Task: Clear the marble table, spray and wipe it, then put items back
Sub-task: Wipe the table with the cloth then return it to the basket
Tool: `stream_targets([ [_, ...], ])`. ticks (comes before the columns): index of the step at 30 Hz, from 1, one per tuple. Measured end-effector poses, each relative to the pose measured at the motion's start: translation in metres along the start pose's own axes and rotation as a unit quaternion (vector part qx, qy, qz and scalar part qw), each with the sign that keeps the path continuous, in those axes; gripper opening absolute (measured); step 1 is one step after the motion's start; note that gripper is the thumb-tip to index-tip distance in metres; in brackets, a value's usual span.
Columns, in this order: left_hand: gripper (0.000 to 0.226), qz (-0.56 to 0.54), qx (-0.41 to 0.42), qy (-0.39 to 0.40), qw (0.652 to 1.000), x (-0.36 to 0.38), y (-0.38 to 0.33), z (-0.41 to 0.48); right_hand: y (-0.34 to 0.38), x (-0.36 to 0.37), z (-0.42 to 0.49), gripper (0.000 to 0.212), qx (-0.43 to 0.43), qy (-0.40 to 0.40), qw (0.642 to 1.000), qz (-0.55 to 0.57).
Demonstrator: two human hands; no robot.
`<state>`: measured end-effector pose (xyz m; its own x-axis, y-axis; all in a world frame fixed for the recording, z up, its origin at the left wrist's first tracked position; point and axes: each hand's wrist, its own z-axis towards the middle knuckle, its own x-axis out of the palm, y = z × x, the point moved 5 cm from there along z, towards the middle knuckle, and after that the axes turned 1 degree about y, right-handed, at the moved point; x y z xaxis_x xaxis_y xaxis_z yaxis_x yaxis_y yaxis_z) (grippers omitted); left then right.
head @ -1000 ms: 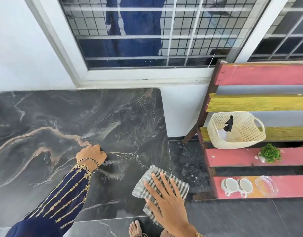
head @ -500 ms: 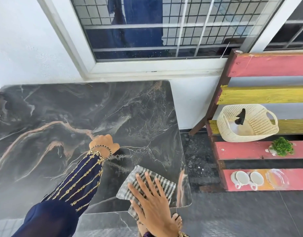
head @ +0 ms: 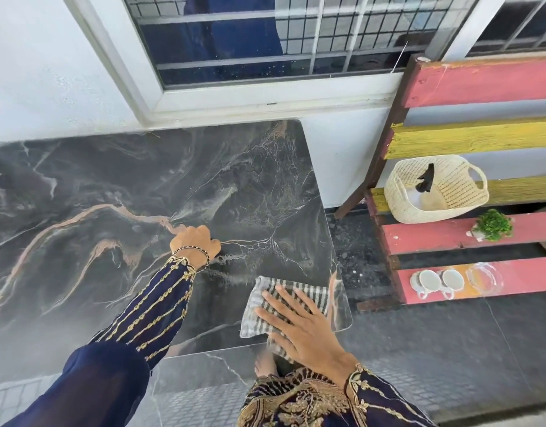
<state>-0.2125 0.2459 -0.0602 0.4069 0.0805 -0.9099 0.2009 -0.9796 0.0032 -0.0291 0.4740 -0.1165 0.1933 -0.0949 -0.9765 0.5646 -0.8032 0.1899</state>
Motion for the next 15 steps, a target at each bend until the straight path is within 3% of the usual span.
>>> stream_targets([
  [5,0.037,0.110,0.041,0.006,0.993,-0.010,-0.032,-0.005,-0.057,-0.016,-0.024,0.052,0.096,-0.020,0.995,0.018],
  [10,0.035,0.052,0.114,-0.023,0.992,-0.017,-0.110,-0.015,-0.104,-0.031,-0.020,0.050,0.160,-0.037,0.980,0.115],
  [15,0.031,-0.033,0.171,-0.004,0.985,-0.015,-0.200,-0.021,-0.177,-0.055,-0.023,0.046,0.250,-0.130,0.908,0.310],
])
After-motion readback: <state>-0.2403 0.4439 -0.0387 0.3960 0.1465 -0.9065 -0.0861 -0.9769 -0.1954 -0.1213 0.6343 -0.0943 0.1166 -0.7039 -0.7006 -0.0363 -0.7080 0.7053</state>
